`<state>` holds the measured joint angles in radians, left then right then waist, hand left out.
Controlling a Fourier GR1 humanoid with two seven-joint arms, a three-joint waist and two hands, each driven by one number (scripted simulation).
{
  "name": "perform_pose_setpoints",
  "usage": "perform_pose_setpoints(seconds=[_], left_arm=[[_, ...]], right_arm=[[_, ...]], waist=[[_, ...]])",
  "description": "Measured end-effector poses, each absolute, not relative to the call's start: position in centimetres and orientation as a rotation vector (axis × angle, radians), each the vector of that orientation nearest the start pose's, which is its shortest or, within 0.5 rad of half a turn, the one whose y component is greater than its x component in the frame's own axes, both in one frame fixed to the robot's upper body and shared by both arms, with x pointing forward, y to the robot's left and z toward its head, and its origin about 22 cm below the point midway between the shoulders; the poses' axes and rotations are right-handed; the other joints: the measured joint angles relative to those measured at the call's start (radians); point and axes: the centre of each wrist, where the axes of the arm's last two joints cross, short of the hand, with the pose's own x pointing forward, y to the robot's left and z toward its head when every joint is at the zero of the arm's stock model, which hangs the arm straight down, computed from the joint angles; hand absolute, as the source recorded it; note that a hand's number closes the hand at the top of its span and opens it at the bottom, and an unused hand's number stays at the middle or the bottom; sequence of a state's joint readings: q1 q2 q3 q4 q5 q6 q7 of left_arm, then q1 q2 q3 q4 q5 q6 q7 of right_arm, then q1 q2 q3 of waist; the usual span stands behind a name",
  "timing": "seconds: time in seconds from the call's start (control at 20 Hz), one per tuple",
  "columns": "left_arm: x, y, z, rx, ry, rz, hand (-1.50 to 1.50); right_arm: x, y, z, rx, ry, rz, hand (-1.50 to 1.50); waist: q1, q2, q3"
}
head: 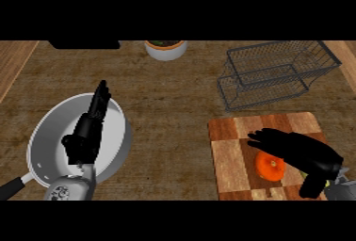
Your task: Pick the squash from the cutting board and place it in the tiered basket
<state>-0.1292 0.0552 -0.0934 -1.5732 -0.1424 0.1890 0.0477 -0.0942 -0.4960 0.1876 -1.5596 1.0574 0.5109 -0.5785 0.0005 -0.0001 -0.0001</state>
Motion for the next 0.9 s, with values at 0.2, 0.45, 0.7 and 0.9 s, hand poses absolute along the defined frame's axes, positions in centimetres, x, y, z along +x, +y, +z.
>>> perform_pose_setpoints(seconds=[0.2, 0.45, 0.7, 0.9], left_arm=[[27.0, 20.3, 2.7, 0.194, -1.662, -0.103, 0.00], [27.5, 20.0, 3.1, 0.192, -1.662, -0.106, 0.00], [27.6, 20.1, 3.1, 0.194, -1.664, -0.108, 0.00], [27.3, 20.1, 3.2, 0.192, -1.659, -0.103, 0.00]], right_arm=[[26.0, -28.8, 3.1, -0.248, -1.348, 1.802, 1.50], [25.7, -28.5, 2.0, -0.282, -1.431, 1.778, 1.50], [26.1, -27.7, 1.4, -0.367, -1.550, 1.801, 1.50], [26.0, -25.7, 1.1, -0.547, -1.396, 1.785, 1.50]], waist=[[0.000, 0.000, 0.000], [-0.001, -0.001, -0.001], [0.000, -0.003, -0.004], [0.000, -0.009, -0.011]])
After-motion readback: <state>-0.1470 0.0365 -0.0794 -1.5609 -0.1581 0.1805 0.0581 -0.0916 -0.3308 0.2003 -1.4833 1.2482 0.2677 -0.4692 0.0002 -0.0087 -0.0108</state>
